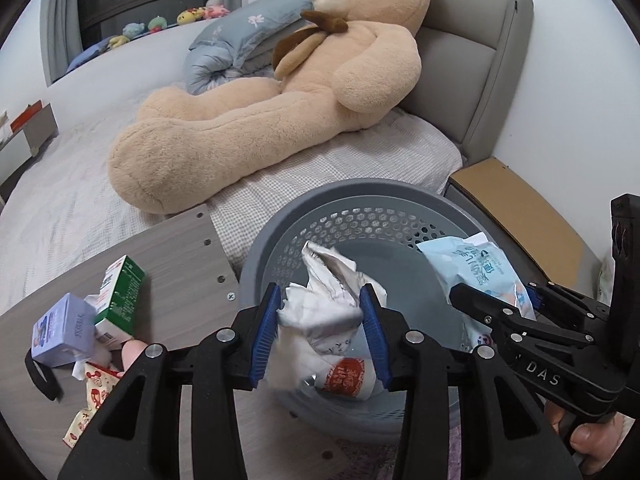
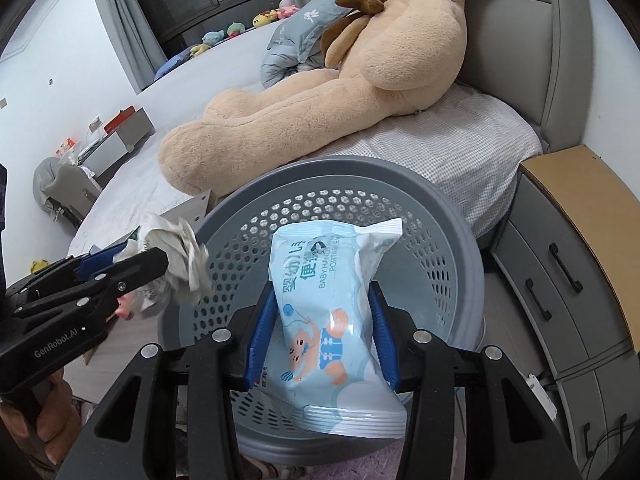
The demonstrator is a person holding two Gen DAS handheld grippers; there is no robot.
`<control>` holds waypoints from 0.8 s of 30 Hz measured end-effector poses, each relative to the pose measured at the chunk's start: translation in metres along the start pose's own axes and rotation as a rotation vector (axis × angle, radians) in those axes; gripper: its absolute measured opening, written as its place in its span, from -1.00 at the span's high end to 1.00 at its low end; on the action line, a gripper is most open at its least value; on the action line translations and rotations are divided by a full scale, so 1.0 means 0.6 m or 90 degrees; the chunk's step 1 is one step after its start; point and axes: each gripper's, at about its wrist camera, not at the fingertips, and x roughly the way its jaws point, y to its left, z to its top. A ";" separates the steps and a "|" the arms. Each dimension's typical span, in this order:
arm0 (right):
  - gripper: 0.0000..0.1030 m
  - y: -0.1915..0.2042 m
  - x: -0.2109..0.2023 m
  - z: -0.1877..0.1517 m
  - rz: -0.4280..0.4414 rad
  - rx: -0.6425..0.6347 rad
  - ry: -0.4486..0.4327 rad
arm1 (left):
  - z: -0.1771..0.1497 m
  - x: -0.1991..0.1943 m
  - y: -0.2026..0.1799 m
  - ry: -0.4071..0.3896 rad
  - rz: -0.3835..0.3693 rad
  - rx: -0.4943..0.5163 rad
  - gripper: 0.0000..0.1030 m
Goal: Collect trash
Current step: 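Carry the wipe pack and tissue over the wastebasket and open both tools, then move both tools back toward the remaining trash on the table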
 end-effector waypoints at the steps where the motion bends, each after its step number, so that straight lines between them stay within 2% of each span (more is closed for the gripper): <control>1: 0.14 -0.003 0.001 0.003 0.001 0.002 0.000 | 0.002 0.002 -0.002 0.001 0.000 -0.001 0.11; 3: 0.05 -0.008 0.003 0.007 0.005 0.004 -0.001 | 0.003 0.003 -0.003 -0.002 0.006 -0.002 -0.19; 4: -0.04 -0.010 0.003 0.008 0.004 0.004 -0.002 | 0.005 0.003 -0.003 -0.005 0.009 -0.004 -0.27; 5: -0.23 -0.012 0.001 0.008 0.000 0.006 -0.009 | 0.006 0.001 -0.002 -0.009 0.013 -0.006 -0.37; 10: -0.27 -0.018 0.004 0.009 -0.005 0.013 -0.010 | 0.006 0.002 0.004 -0.007 0.027 -0.014 -0.39; 20: -0.27 -0.011 -0.003 0.000 -0.021 0.010 -0.011 | -0.001 -0.011 0.014 -0.016 0.043 -0.032 -0.67; 24: -0.27 -0.007 -0.005 -0.003 -0.025 0.009 -0.009 | -0.003 -0.021 0.023 -0.021 0.047 -0.042 -0.71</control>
